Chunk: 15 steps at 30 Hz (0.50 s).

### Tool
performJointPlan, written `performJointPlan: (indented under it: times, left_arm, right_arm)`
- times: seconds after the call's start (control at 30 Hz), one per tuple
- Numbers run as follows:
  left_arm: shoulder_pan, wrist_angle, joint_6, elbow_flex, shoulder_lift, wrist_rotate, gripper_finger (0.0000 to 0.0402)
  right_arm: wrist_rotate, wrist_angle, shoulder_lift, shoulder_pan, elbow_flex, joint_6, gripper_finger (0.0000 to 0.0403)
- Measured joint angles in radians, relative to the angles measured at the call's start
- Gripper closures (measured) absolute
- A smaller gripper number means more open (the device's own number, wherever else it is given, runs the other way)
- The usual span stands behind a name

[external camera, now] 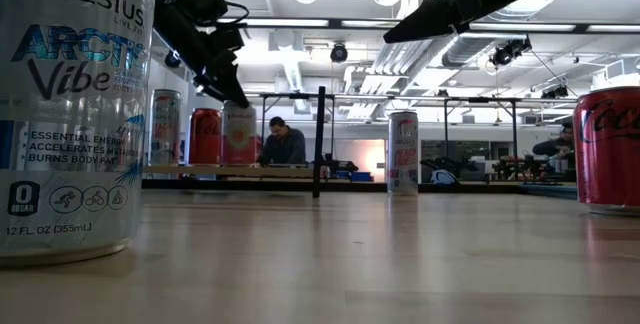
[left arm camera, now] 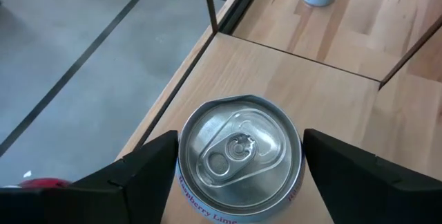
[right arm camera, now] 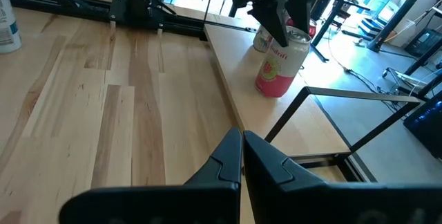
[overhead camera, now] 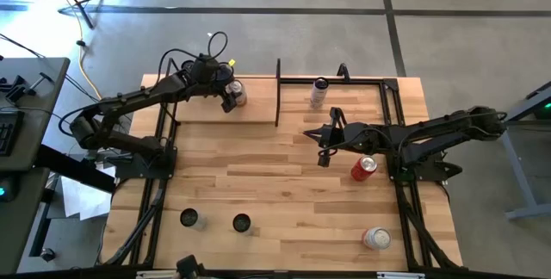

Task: Place canned beverage on shelf
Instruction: Put the top pink-white soda can on the shelf

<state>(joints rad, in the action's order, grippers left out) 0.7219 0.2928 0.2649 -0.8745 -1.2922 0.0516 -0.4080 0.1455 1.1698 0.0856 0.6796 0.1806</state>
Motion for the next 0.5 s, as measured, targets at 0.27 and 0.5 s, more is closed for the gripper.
performJointPlan:
  times: [0.27,0.5]
  left_arm:
    - [0.000,0.013,0.003,-0.021,-0.002,-0.060,0.0101]
    - [-0.004,0.077,0.002,-0.113,-0.001,-0.095,0.0100]
  right_arm:
    - [0.005,0.000,0.000,0.000,0.000,0.000,0.0403]
    - [0.040,0.000,0.000,0.000,0.000,0.000,0.0403]
